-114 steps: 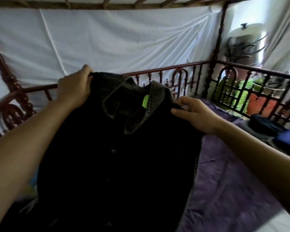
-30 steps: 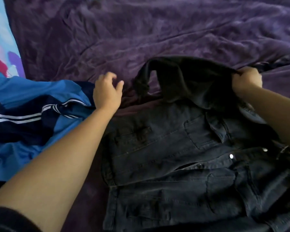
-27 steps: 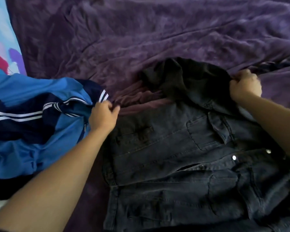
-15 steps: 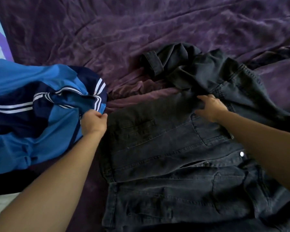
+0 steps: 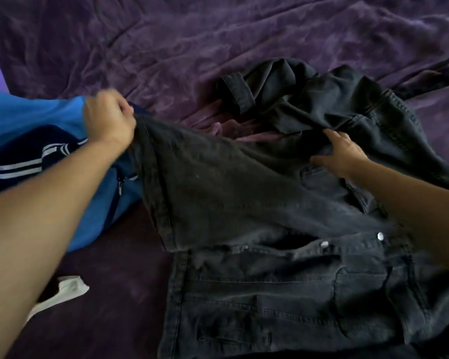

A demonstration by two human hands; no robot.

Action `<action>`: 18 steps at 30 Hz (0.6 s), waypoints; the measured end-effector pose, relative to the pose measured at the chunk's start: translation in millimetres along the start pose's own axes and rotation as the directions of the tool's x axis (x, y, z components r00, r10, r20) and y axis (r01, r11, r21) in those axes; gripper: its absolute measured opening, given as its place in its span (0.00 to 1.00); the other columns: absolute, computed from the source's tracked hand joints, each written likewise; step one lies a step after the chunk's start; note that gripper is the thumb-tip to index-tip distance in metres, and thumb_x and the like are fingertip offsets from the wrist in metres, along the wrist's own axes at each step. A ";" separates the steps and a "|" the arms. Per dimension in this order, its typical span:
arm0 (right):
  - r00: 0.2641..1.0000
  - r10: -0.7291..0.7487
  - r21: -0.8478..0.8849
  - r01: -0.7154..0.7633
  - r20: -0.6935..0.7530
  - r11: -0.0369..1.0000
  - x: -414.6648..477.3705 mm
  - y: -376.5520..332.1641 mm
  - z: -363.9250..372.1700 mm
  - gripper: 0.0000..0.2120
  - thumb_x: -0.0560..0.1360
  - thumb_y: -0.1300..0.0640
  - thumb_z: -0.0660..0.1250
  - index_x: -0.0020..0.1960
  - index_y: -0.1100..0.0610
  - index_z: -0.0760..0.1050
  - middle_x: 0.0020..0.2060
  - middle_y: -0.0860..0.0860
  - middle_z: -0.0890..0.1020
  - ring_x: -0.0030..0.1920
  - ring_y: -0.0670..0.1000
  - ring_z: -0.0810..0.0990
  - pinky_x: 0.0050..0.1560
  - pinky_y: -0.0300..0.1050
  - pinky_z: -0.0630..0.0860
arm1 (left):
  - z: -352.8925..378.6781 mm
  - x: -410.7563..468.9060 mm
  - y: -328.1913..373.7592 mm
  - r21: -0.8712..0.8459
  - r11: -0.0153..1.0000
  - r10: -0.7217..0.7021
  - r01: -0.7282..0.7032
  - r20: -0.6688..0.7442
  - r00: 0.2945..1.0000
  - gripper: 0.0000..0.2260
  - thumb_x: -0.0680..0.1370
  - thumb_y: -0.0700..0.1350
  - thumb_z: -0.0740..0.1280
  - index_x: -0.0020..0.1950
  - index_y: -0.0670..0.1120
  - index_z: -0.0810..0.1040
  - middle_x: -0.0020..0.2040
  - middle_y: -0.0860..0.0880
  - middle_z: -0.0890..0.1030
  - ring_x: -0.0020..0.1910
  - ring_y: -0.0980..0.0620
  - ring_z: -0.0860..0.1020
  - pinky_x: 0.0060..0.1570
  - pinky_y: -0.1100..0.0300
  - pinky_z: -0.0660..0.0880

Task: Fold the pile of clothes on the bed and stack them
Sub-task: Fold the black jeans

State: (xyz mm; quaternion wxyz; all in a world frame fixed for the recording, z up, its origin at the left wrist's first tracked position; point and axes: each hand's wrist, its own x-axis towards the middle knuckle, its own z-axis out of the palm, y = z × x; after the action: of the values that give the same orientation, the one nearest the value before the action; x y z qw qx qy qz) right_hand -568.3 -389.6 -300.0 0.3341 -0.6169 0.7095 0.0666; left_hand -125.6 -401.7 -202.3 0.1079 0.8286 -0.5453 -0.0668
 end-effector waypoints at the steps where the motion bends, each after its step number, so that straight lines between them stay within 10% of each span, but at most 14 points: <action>1: 1.000 -0.007 0.009 0.008 -0.021 1.000 2.1 1.4 1.3 0.42 0.71 0.47 0.73 0.77 0.53 0.55 0.73 0.59 0.62 0.71 0.63 0.64 0.68 0.54 0.65 | 4.1 8.2 2.0 -0.034 0.999 -0.018 0.017 -0.027 0.999 0.04 0.75 0.39 0.66 0.45 0.42 0.81 0.47 0.39 0.83 0.49 0.40 0.79 0.51 0.52 0.74; 9: 0.994 -0.072 -0.114 0.062 -0.080 0.992 -32.0 2.5 18.7 0.43 0.68 0.40 0.73 0.76 0.51 0.57 0.71 0.60 0.65 0.69 0.63 0.64 0.64 0.58 0.68 | 51.8 -84.5 0.9 -0.295 0.918 -0.230 0.264 0.145 0.962 0.28 0.74 0.53 0.71 0.68 0.42 0.68 0.62 0.40 0.75 0.61 0.42 0.73 0.60 0.55 0.67; 15: 0.957 -0.164 -0.144 0.133 -0.237 0.981 -26.3 -14.7 7.1 0.27 0.71 0.47 0.71 0.67 0.54 0.70 0.60 0.60 0.73 0.62 0.63 0.70 0.55 0.59 0.74 | 65.1 -110.8 -9.5 -0.250 0.860 -0.390 0.444 0.238 0.889 0.27 0.71 0.52 0.74 0.66 0.44 0.72 0.63 0.43 0.76 0.61 0.41 0.74 0.59 0.54 0.70; 18: 0.883 -0.250 -0.228 0.168 -0.397 0.959 0.2 -25.6 -14.4 0.38 0.68 0.53 0.73 0.73 0.52 0.60 0.70 0.60 0.63 0.68 0.64 0.63 0.60 0.63 0.71 | 63.5 -80.9 -9.4 -0.274 0.871 -0.372 0.408 0.177 0.911 0.26 0.69 0.55 0.75 0.61 0.43 0.77 0.56 0.45 0.80 0.56 0.44 0.78 0.54 0.56 0.72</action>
State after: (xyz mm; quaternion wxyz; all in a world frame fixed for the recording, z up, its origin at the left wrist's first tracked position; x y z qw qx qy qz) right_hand -550.4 -402.9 -281.0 0.1186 -0.7184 0.6844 -0.0386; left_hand -163.8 -330.5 -266.7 0.1860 0.8895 -0.3551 -0.2196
